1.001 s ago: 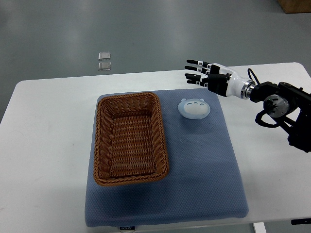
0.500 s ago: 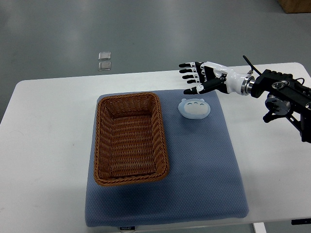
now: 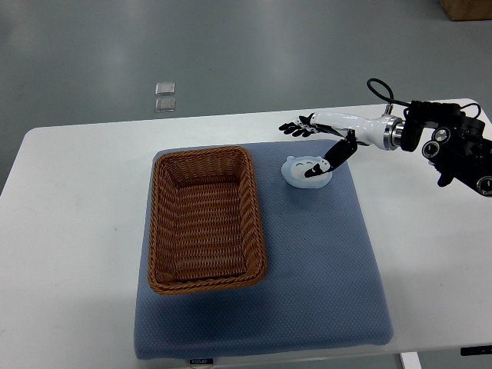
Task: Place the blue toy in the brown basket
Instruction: 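Lower the right hand onto the blue plush toy and close fingers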
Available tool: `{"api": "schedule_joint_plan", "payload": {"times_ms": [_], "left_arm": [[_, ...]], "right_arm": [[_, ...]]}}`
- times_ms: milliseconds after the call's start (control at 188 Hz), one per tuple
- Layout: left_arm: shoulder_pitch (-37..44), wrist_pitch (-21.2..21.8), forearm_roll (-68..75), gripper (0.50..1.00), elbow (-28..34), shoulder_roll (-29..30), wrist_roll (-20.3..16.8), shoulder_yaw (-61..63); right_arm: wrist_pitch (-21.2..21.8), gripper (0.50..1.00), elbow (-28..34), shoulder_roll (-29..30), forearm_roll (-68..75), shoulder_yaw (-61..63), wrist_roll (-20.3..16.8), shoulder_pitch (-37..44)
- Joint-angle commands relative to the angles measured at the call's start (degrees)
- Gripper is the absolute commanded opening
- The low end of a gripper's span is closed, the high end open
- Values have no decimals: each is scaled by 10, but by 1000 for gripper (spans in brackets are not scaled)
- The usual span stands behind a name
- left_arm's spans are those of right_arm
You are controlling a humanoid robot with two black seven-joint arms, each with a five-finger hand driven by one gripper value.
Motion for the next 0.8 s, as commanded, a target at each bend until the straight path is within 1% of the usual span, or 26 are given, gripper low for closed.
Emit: {"api": "schedule_joint_plan", "payload": {"times_ms": [0, 128, 287, 548, 703, 793], "left_arm": [[0, 0, 0, 1000, 1, 0, 0, 0], [0, 0, 0, 1000, 1, 0, 0, 0], [0, 0, 0, 1000, 1, 0, 0, 0], [0, 0, 0, 1000, 1, 0, 0, 0], [0, 0, 0, 1000, 1, 0, 0, 0], [0, 0, 0, 1000, 1, 0, 0, 0]], "right_arm": [[-32, 915, 0, 0, -23, -29, 1, 9], [-76, 915, 0, 0, -46, -84, 7, 22], [-113, 915, -3, 5, -49, -130, 7, 26], [-153, 913, -22, 12, -53, -137, 1, 17], [-188, 911, -38, 15, -53, -162, 1, 15], [-192, 909, -39, 18, -53, -167, 1, 14]]}}
